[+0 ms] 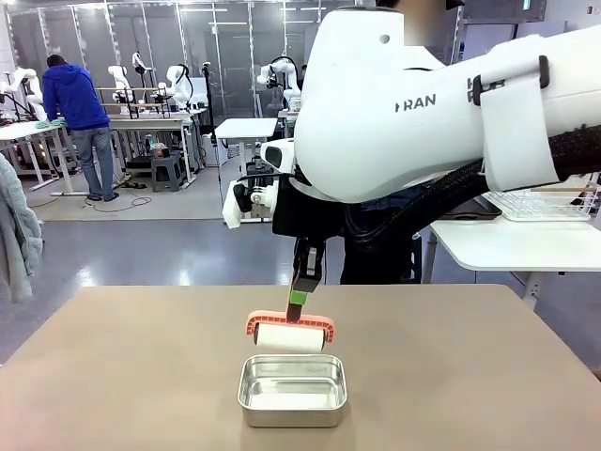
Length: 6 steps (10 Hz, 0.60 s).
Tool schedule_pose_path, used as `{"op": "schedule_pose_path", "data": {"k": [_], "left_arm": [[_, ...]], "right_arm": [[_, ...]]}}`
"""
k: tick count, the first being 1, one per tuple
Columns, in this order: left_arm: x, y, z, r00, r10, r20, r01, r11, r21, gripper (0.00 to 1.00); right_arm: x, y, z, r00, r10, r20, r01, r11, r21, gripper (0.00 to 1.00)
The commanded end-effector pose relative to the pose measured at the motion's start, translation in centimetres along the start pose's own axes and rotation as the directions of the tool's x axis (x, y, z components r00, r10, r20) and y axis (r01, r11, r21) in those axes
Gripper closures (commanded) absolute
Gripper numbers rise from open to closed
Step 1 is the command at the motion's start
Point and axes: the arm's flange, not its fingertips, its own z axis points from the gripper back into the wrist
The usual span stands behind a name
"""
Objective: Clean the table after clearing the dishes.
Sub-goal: Place the Lint Roller back on top of the Airtight Container.
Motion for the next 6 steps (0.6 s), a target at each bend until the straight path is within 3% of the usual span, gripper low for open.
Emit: {"op": "schedule_pose_path", "data": {"k": [1, 3, 4, 6], "left_arm": [[-0.2, -0.2, 0.1, 1.000, -0.005, 0.012, 0.005, 1.000, 0.012, 0.00], [-0.2, -0.2, 0.1, 1.000, -0.005, 0.012, 0.005, 1.000, 0.012, 0.00], [-0.2, -0.2, 0.1, 1.000, -0.005, 0.012, 0.005, 1.000, 0.012, 0.00], [-0.2, -0.2, 0.1, 1.000, -0.005, 0.012, 0.005, 1.000, 0.012, 0.00]], "right_arm": [[0.0, -0.4, 0.3, 1.000, -0.011, 0.008, 0.011, 1.000, -0.025, 0.79], [-0.2, -0.3, 0.1, 1.000, -0.006, 0.002, 0.006, 1.000, -0.005, 0.79], [-0.1, -1.9, -1.2, 0.999, -0.045, -0.015, 0.046, 0.995, 0.090, 0.79], [0.7, -3.9, -3.7, 0.996, -0.059, -0.072, 0.071, 0.982, 0.175, 0.79]]}}
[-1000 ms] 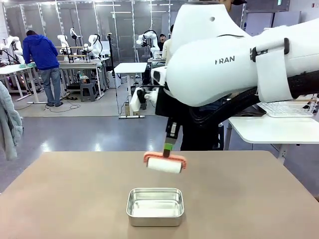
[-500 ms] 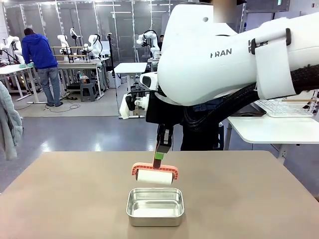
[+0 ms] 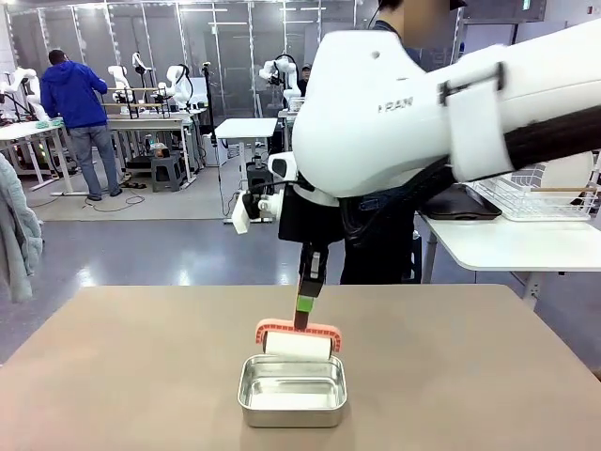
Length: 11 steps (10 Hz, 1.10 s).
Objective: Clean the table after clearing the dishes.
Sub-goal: Place the Lint Roller back on top of the Airtight Container.
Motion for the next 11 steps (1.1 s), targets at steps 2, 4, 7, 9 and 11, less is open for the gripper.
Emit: {"op": "schedule_pose_path", "data": {"k": [2, 4, 7, 9, 11], "left_arm": [[-0.2, -0.2, 0.2, 1.000, -0.005, 0.012, 0.005, 1.000, 0.012, 0.00], [-0.2, -0.2, 0.2, 1.000, -0.005, 0.012, 0.005, 1.000, 0.012, 0.00], [-0.2, -0.2, 0.2, 1.000, -0.005, 0.012, 0.005, 1.000, 0.012, 0.00], [-0.2, -0.2, 0.2, 1.000, -0.005, 0.012, 0.005, 1.000, 0.012, 0.00], [-0.2, -0.2, 0.2, 1.000, -0.005, 0.012, 0.005, 1.000, 0.012, 0.00]], "right_arm": [[2.0, -3.0, -2.8, 0.999, -0.017, -0.043, 0.022, 0.991, 0.131, 0.79], [2.5, -4.6, -4.9, 0.996, -0.027, -0.086, 0.038, 0.991, 0.129, 0.79], [2.5, -6.4, -7.2, 0.995, -0.036, -0.095, 0.048, 0.990, 0.133, 0.79], [2.6, -7.5, -8.9, 0.995, -0.003, -0.095, 0.015, 0.991, 0.134, 0.79], [2.6, -8.6, -11.0, 0.995, -0.008, -0.101, 0.023, 0.988, 0.156, 0.79]]}}
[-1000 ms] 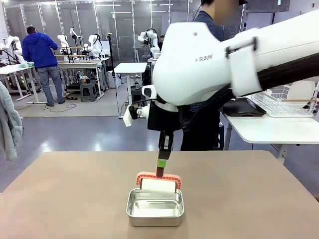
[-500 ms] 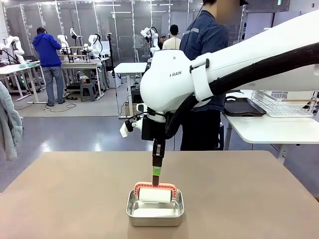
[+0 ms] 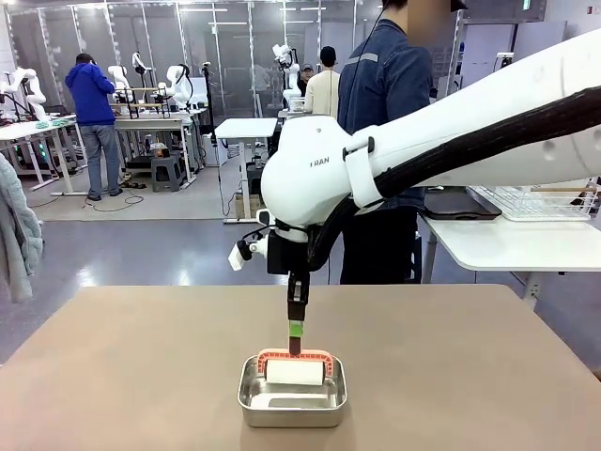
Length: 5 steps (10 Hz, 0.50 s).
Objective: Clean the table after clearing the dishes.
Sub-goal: Place the Lint Roller back on top of the Airtight Container.
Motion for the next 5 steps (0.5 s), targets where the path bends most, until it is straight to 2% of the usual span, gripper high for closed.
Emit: {"op": "schedule_pose_path", "data": {"k": [1, 2, 4, 5], "left_arm": [[-0.2, -0.2, 0.2, 1.000, -0.005, 0.012, 0.005, 1.000, 0.012, 0.00], [-0.2, -0.2, 0.2, 1.000, -0.005, 0.012, 0.005, 1.000, 0.012, 0.00], [-0.2, -0.2, 0.2, 1.000, -0.005, 0.012, 0.005, 1.000, 0.012, 0.00], [-0.2, -0.2, 0.2, 1.000, -0.005, 0.012, 0.005, 1.000, 0.012, 0.00]], "right_arm": [[0.7, -1.1, -1.1, 1.000, 0.014, -0.011, -0.014, 1.000, -0.011, 0.79], [1.0, -1.5, -1.9, 0.998, 0.031, -0.049, -0.032, 0.999, -0.019, 0.79], [1.3, -2.3, -3.3, 0.998, 0.034, -0.051, -0.034, 0.999, -0.001, 0.79], [1.3, -2.4, -3.2, 0.998, 0.037, -0.047, -0.037, 0.999, -0.004, 0.74]]}}
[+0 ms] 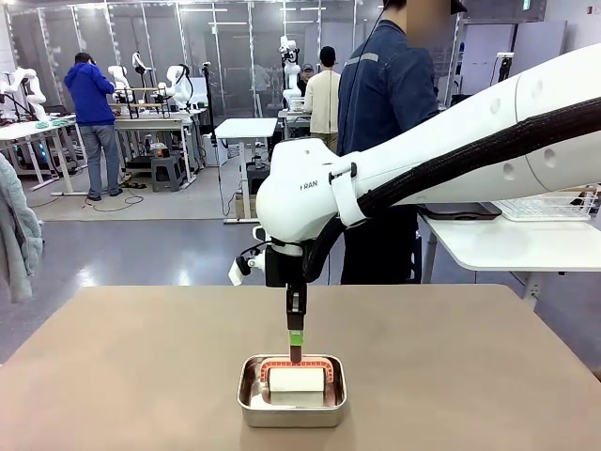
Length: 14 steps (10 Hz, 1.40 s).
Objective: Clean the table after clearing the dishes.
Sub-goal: Place the Lint Roller back on top of the Airtight Container.
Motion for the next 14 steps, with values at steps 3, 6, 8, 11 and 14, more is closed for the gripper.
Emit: {"op": "schedule_pose_path", "data": {"k": [3, 6, 8, 11, 14], "left_arm": [[-0.2, -0.2, 0.2, 1.000, -0.005, 0.012, 0.005, 1.000, 0.012, 0.00], [-0.2, -0.2, 0.2, 1.000, -0.005, 0.012, 0.005, 1.000, 0.012, 0.00], [-0.2, -0.2, 0.2, 1.000, -0.005, 0.012, 0.005, 1.000, 0.012, 0.00], [-0.2, -0.2, 0.2, 1.000, -0.005, 0.012, 0.005, 1.000, 0.012, 0.00], [-0.2, -0.2, 0.2, 1.000, -0.005, 0.012, 0.005, 1.000, 0.012, 0.00]], "right_arm": [[-0.5, -0.6, 0.1, 1.000, 0.000, 0.023, 0.001, 0.998, -0.055, 0.18], [-0.5, -0.5, 1.2, 0.999, 0.020, 0.046, -0.016, 0.995, -0.099, 0.00], [-1.0, -0.4, 2.0, 0.998, 0.015, 0.065, -0.009, 0.995, -0.100, 0.00], [-0.3, -1.2, 2.3, 0.999, -0.001, 0.054, 0.006, 0.996, -0.094, 0.00], [-0.3, -1.2, 2.3, 0.999, -0.001, 0.054, 0.006, 0.996, -0.094, 0.00]]}}
